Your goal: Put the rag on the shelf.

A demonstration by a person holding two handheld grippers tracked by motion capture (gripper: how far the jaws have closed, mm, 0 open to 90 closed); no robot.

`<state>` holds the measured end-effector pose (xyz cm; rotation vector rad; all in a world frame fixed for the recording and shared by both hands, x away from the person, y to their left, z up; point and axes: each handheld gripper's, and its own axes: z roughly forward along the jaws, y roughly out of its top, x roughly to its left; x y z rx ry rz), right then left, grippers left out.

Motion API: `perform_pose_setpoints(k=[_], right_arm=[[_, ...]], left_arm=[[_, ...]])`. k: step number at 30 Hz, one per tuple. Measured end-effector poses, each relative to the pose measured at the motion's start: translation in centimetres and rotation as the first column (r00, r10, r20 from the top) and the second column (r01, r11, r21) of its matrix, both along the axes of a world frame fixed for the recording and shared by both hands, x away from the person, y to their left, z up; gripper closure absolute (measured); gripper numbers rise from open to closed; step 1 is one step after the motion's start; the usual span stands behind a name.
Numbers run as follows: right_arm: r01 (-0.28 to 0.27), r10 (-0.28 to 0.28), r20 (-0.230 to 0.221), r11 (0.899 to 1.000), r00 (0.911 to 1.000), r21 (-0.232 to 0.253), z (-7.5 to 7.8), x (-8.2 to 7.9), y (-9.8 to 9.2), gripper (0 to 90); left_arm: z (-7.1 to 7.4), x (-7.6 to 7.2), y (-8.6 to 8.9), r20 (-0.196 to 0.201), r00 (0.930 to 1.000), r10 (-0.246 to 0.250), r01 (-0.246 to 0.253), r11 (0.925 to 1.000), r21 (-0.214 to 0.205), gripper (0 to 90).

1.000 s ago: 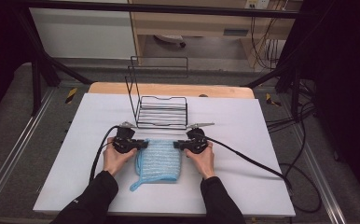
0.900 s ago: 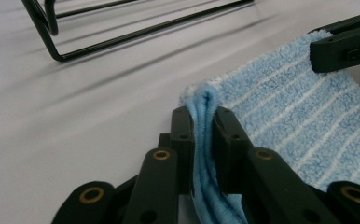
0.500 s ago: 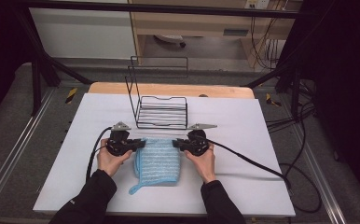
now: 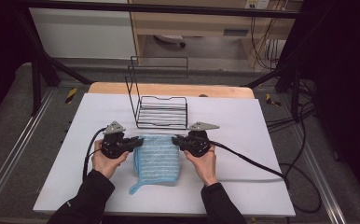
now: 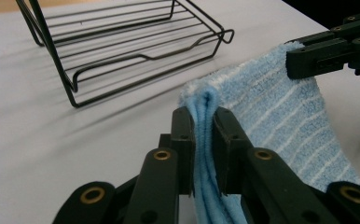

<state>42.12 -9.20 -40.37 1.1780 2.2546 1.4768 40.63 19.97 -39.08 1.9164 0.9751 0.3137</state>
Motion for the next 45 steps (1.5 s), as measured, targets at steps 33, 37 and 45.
perform_pose_setpoints(k=[33,37,45], right_arm=[[-0.008,-0.002,0.262,0.999,0.965,0.039,6.8,-3.0,-0.8,81.1],[-0.008,-0.004,0.277,0.999,0.9608,0.045,7.3,-3.2,-0.9,81.2],[0.001,-0.022,0.34,0.998,0.9401,0.061,9.5,-3.5,-0.9,81.4]], left_arm=[[5.3,-2.9,-0.1,0.212,0.9769,0.025,-0.005,0.9956,-0.093,79.9],[5.8,-2.9,-0.2,0.229,0.973,0.028,-0.005,0.9947,-0.103,79.9],[7.2,-2.8,-0.2,0.269,0.9624,0.037,-0.002,0.9917,-0.128,80.0]])
